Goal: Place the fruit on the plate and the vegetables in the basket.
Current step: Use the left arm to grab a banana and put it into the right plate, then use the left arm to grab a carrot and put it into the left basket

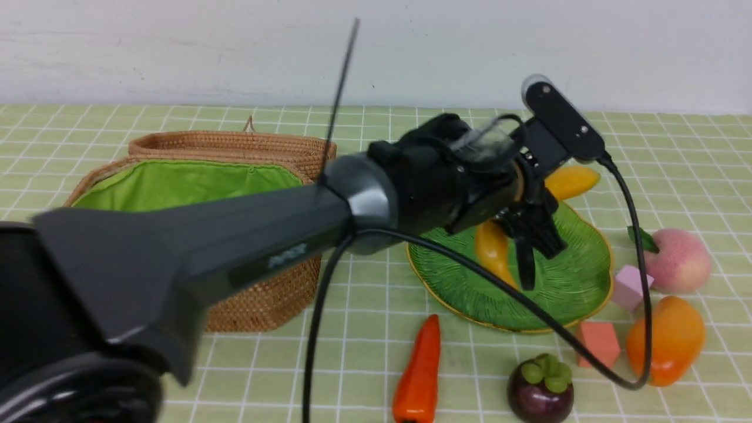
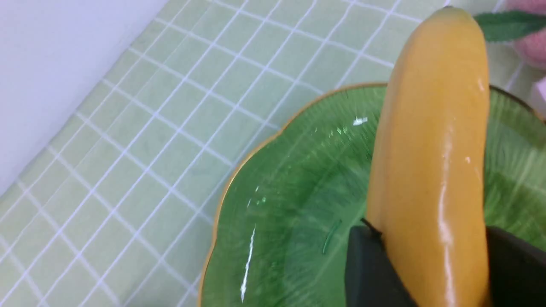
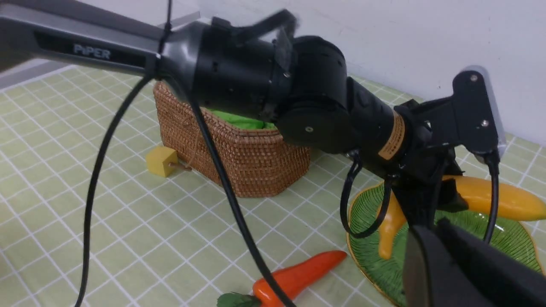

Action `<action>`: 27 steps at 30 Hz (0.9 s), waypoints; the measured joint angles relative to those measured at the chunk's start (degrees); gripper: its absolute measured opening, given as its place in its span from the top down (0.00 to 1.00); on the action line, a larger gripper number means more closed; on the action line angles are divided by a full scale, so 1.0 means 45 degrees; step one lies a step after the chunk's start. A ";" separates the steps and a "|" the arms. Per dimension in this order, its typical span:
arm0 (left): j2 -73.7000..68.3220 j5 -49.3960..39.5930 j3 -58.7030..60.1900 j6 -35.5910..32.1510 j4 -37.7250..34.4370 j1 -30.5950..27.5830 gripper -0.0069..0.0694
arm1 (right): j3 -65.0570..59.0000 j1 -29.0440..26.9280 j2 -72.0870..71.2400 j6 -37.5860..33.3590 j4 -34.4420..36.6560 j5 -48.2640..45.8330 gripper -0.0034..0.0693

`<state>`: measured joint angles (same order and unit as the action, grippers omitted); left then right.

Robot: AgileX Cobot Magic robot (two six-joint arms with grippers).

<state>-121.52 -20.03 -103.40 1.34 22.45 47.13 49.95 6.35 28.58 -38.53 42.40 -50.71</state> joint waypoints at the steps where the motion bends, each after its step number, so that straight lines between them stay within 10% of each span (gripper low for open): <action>1: -0.0215 0.0015 -0.0093 -0.0013 0.0076 0.0000 0.49 | 0.0000 0.0000 0.0000 0.0000 -0.0035 0.0000 0.91; 9: -0.0269 -0.0101 -0.0144 -0.0026 0.0133 -0.0011 0.06 | 0.0000 0.0000 0.0000 0.0000 -0.0132 0.0000 0.91; 13: 0.0356 -0.1550 -0.0144 -0.0026 -0.0238 -0.0011 0.06 | 0.0000 0.0000 0.0000 0.0000 -0.0175 0.0000 0.91; 16: 0.0891 -0.2641 -0.0144 -0.0026 -0.0640 -0.0011 0.12 | 0.0000 0.0000 0.0000 0.0000 -0.0255 -0.0034 0.91; 24: 0.4244 -0.7791 -0.0173 0.0628 -0.2493 -0.0011 0.86 | 0.0026 0.0000 -0.0025 0.0722 -0.0506 -0.1062 0.91; 27: 0.4786 -0.9000 -0.0198 0.1195 -0.3027 -0.0011 0.93 | 0.0026 0.0000 -0.0135 0.1095 -0.0724 -0.1702 0.91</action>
<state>-99.98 -60.54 -104.29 6.72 8.83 47.08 50.06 6.35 27.97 -33.60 39.14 -58.37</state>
